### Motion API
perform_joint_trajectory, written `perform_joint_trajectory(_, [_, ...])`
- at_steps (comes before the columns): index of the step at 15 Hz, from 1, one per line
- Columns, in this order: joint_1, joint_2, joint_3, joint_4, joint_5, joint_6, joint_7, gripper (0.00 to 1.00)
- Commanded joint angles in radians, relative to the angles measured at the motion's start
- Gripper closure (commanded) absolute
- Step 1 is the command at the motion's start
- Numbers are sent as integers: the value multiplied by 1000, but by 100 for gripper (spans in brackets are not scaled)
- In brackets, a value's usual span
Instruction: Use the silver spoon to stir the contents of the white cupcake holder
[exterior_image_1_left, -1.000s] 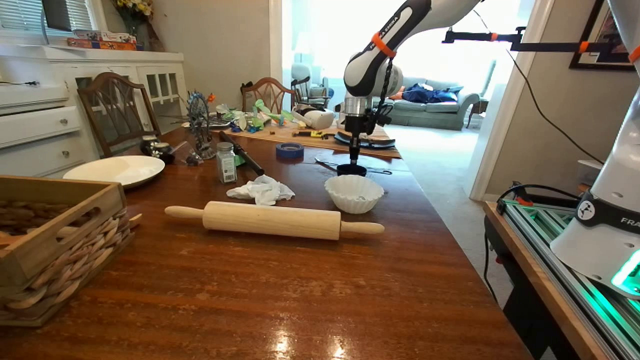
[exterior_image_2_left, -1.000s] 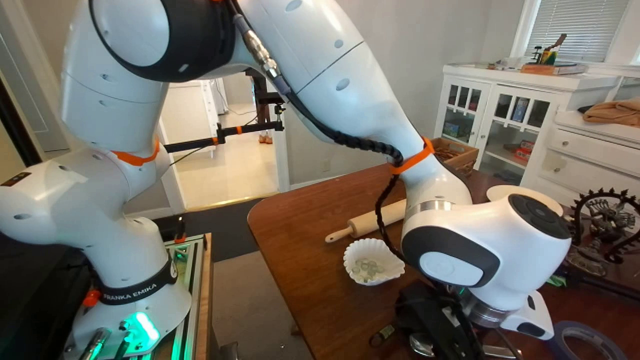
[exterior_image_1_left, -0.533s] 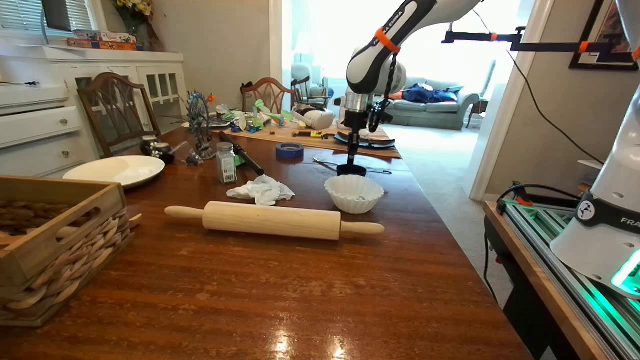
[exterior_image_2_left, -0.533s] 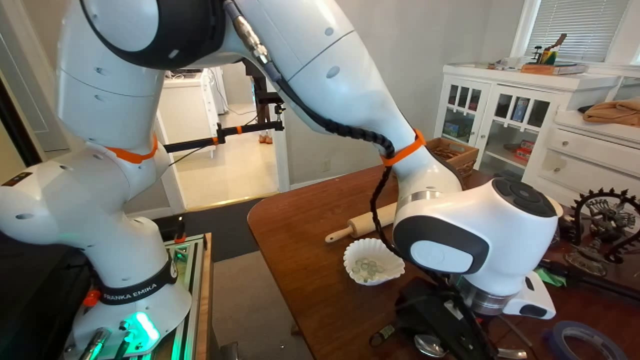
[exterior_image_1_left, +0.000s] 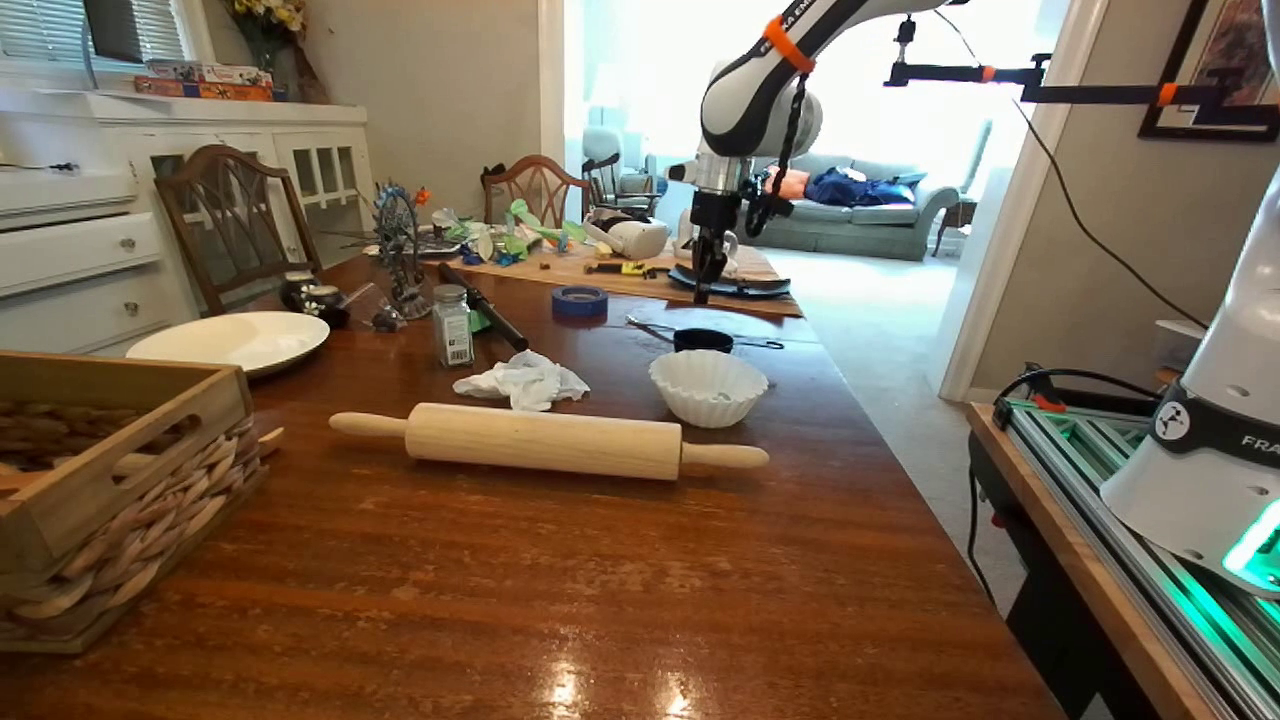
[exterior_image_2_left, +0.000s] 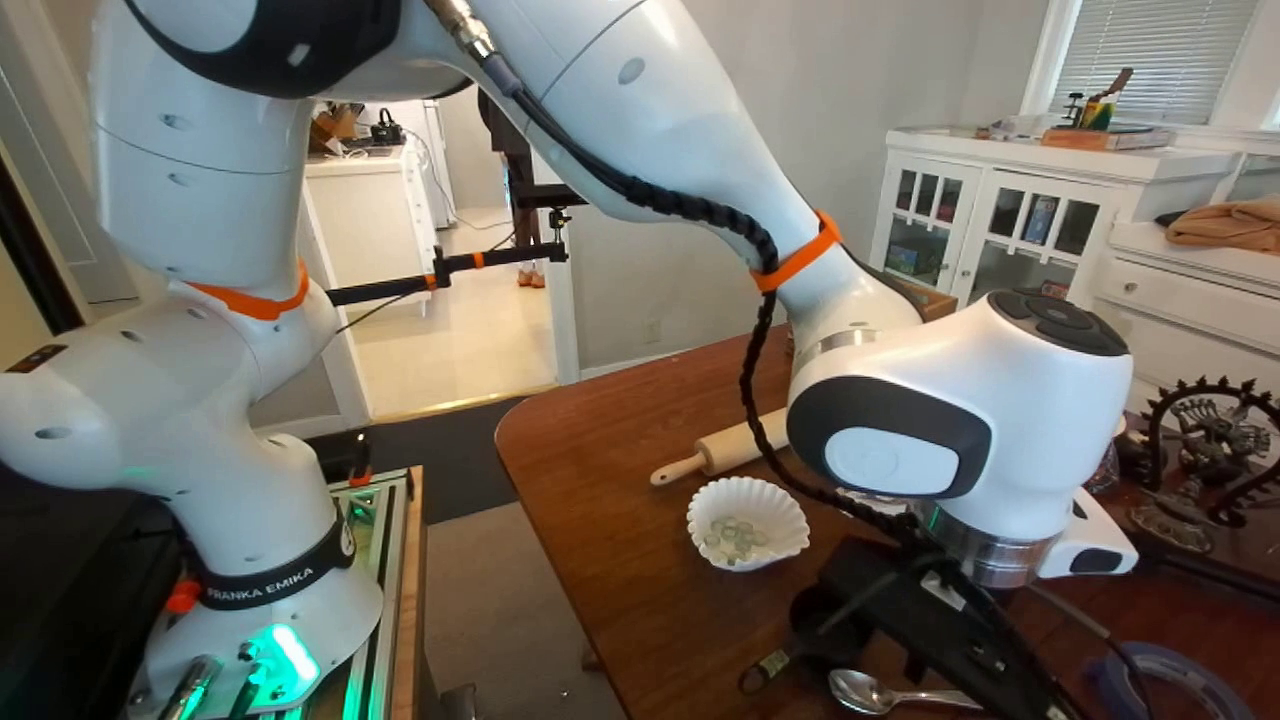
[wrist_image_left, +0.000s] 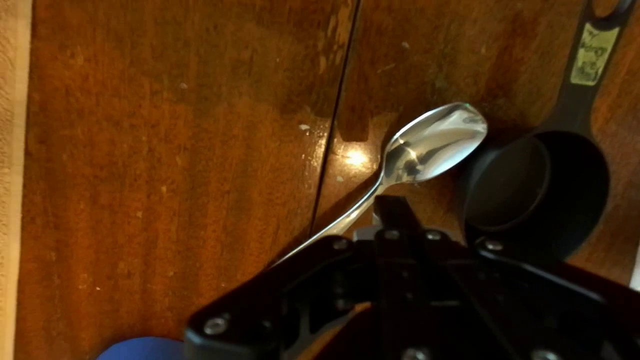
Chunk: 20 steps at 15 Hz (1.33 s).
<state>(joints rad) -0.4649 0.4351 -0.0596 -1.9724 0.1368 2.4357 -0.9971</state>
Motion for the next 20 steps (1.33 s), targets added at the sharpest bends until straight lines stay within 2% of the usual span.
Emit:
perform_joint_trajectory(1, [44,19,-30,39,51,-28,181,100])
perform_joint_trajectory(6, [66,65,-23,100,108,-2,440,100])
perform_joint_trajectory(9, [82,102,-39,132,91,33,611,100])
perform_joint_trajectory(10, [87,111,-48,138,86,43,666,74])
perform_joint_trajectory(12, [93,131,-66,155,85,53,770,67])
perform_joint_trajectory(17, [135,156,-128,188,76,33,1048,29])
perform_joint_trajectory(20, [142,168,-133,201,87,32,1125,5])
